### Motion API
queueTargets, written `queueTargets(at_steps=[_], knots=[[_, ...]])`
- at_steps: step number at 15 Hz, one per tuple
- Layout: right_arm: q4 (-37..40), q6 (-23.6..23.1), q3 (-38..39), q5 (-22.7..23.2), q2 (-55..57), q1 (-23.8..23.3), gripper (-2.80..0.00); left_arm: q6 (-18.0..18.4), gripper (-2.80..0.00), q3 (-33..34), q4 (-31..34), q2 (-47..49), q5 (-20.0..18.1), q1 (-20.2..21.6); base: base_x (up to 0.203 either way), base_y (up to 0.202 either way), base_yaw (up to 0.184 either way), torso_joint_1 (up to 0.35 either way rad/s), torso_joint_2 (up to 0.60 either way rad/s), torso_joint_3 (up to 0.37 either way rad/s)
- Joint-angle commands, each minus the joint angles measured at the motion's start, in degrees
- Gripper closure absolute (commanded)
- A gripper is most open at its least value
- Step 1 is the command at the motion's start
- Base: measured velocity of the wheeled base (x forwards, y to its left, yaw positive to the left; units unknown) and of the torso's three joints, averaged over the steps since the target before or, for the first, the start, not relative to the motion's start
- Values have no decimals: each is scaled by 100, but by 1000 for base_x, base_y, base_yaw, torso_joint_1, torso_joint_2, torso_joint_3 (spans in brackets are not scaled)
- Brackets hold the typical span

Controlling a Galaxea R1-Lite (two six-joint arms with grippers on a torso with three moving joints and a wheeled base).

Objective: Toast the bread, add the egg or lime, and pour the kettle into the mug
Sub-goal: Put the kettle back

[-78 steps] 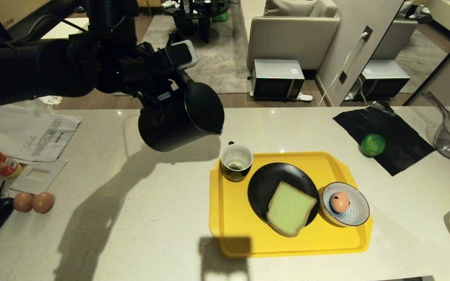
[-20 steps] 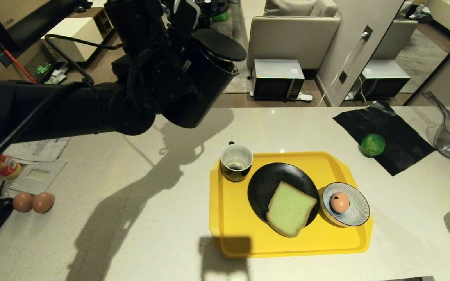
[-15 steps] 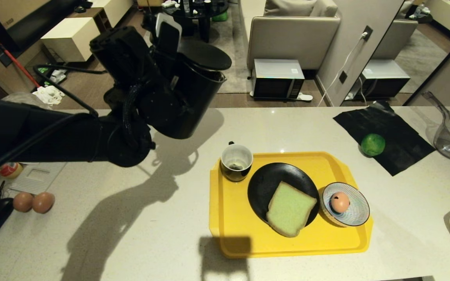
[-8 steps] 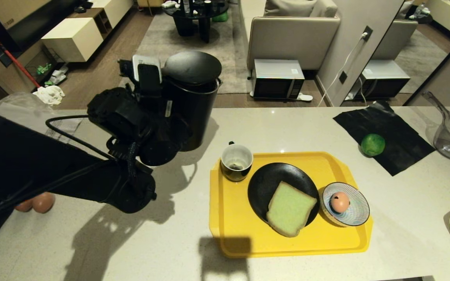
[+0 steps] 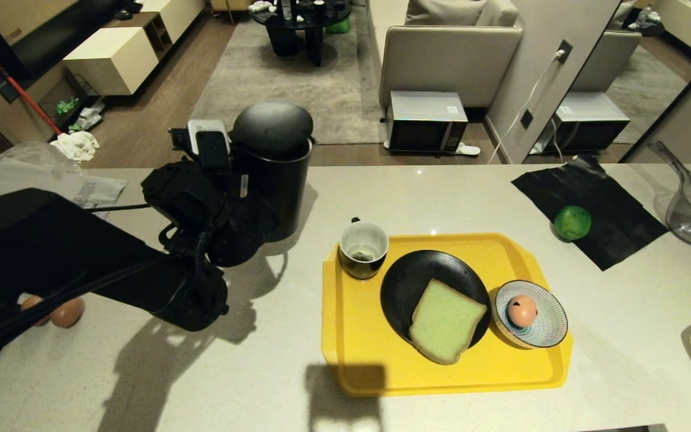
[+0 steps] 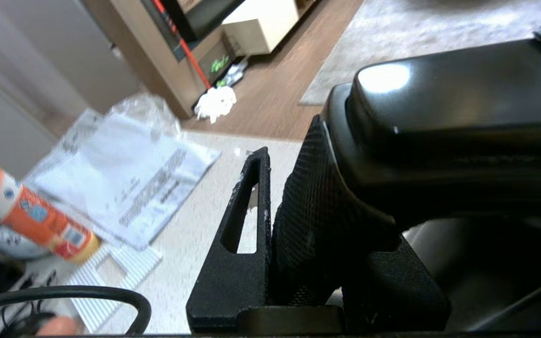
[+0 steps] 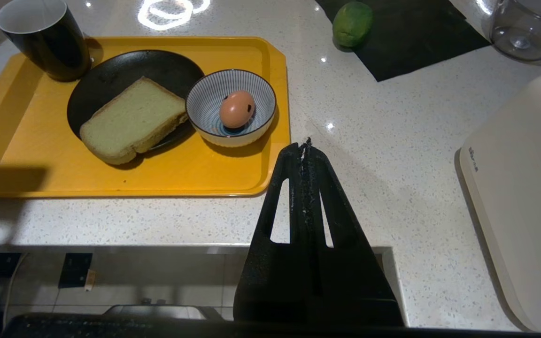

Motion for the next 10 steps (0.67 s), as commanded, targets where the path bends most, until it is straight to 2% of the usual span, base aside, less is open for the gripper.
queueTargets(at_steps=[1, 6, 9, 10], knots=[[-4, -4, 149, -2, 9, 1, 0, -227, 0, 229, -45, 122, 26, 162, 0, 0, 0, 0, 0, 0], [-4, 3, 149, -2, 9, 1, 0, -741, 0, 230, -45, 408, -67, 260, 0, 0, 0, 0, 0, 0], [-4, -4, 149, -2, 9, 1, 0, -855, 0, 211, -45, 540, -697, 447, 0, 0, 0, 0, 0, 0], [-4, -4, 149, -2, 9, 1, 0, -861, 0, 175, -45, 598, -753, 496, 0, 0, 0, 0, 0, 0]])
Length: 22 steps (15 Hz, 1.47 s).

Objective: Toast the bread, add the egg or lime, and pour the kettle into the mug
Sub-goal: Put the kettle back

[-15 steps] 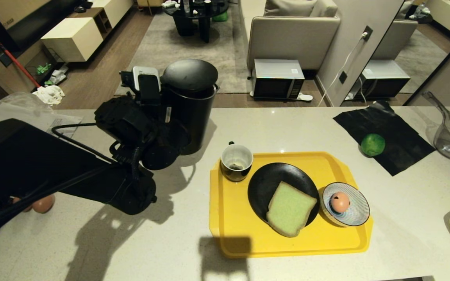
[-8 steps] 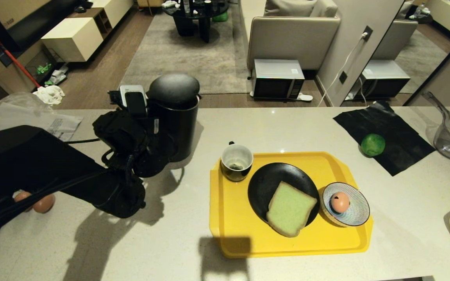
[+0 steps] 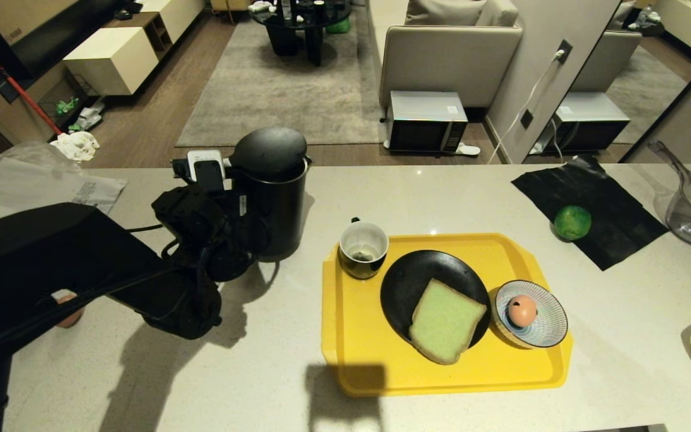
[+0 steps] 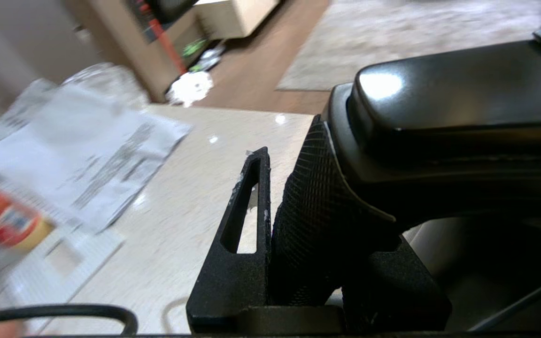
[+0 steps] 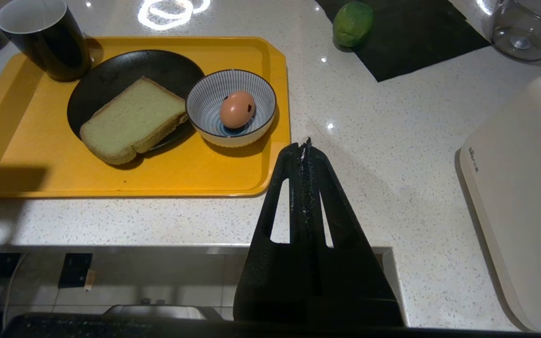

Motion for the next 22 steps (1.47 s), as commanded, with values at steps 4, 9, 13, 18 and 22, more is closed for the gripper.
queueTargets(at_steps=[4, 9, 13, 18, 22], knots=[[-5, 4, 149, 0, 9, 1, 0, -28, 0, -42, -49, 335, -39, 89, 0, 0, 0, 0, 0, 0], [-5, -2, 149, 0, 9, 1, 0, -140, 0, -17, -49, 429, -33, 46, 0, 0, 0, 0, 0, 0], [-5, 5, 149, 0, 9, 1, 0, -151, 0, 279, -49, 344, -21, -17, 0, 0, 0, 0, 0, 0], [-5, 6, 149, 0, 9, 1, 0, -160, 0, 309, -49, 332, -12, -87, 0, 0, 0, 0, 0, 0], [-5, 6, 149, 0, 9, 1, 0, -325, 0, 310, -49, 340, 5, -168, 0, 0, 0, 0, 0, 0]])
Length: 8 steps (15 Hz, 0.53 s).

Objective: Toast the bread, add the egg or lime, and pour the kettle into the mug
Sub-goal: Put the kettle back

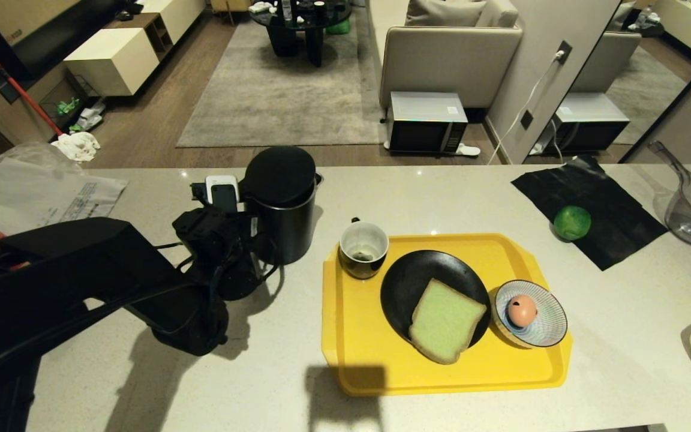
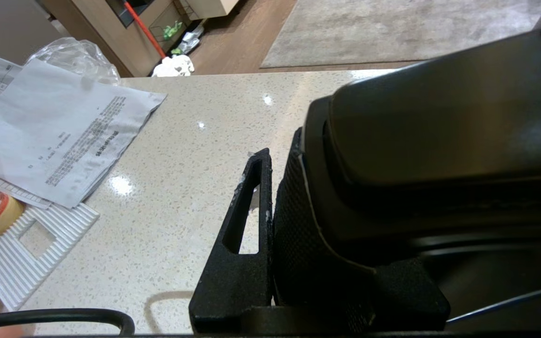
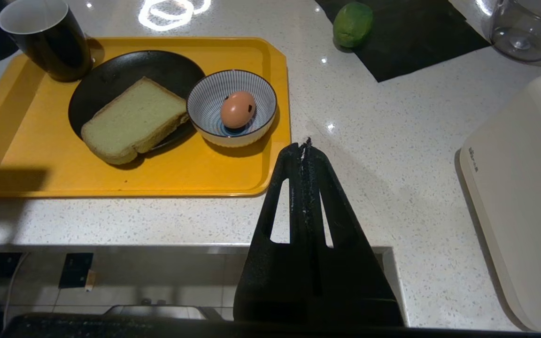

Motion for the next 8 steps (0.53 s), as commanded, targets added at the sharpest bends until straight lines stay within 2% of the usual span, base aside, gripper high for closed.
queueTargets(at_steps=[1, 4, 5, 8], knots=[[-2, -6, 149, -1, 9, 1, 0, -140, 0, 62, -49, 14, 66, -67, 0, 0, 0, 0, 0, 0], [-2, -6, 149, -1, 9, 1, 0, -168, 0, 359, -49, -63, 70, -111, 0, 0, 0, 0, 0, 0], [-2, -6, 149, -1, 9, 1, 0, -192, -280, 465, -49, -113, 70, -115, 0, 0, 0, 0, 0, 0], [-2, 2, 149, -1, 9, 1, 0, -235, -280, 809, -49, -252, 79, -125, 0, 0, 0, 0, 0, 0]])
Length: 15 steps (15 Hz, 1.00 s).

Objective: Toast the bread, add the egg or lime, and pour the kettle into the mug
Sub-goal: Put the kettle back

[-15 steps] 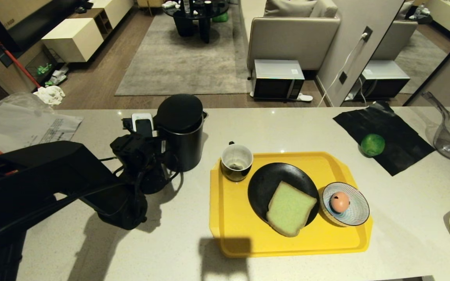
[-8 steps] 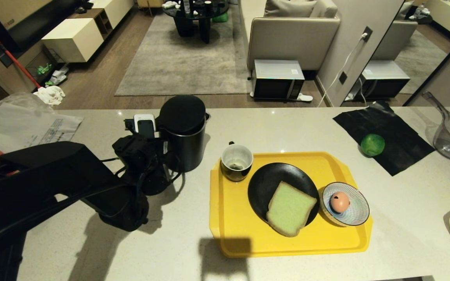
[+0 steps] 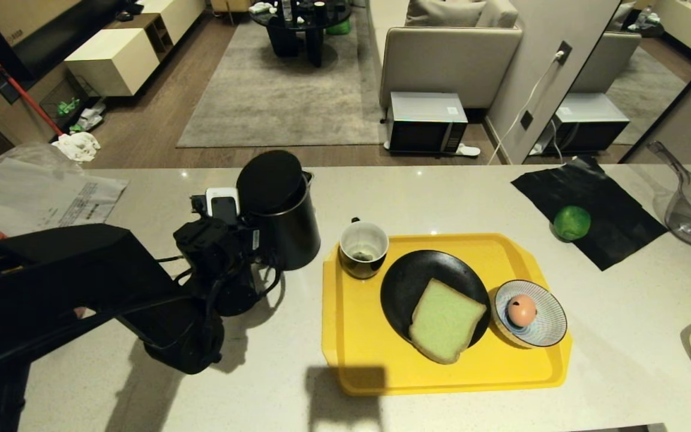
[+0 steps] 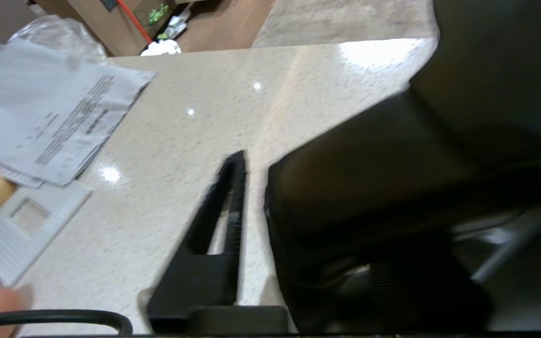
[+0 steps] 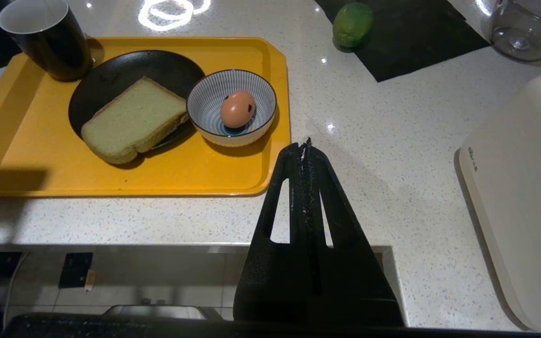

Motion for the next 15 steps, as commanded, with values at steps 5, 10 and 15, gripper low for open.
queueTargets(at_steps=[5, 10, 15], knots=[[-4, 3, 149, -2, 9, -2, 0, -8, -280, 874, -38, -353, 34, -63, 0, 0, 0, 0, 0, 0], [-4, 7, 149, -2, 9, -2, 0, -41, -280, 1088, -38, -559, 30, -692, 0, 0, 0, 0, 0, 0], [-4, -1, 149, -2, 9, -2, 0, 361, -280, 1079, -38, -1164, 44, -1265, 0, 0, 0, 0, 0, 0]])
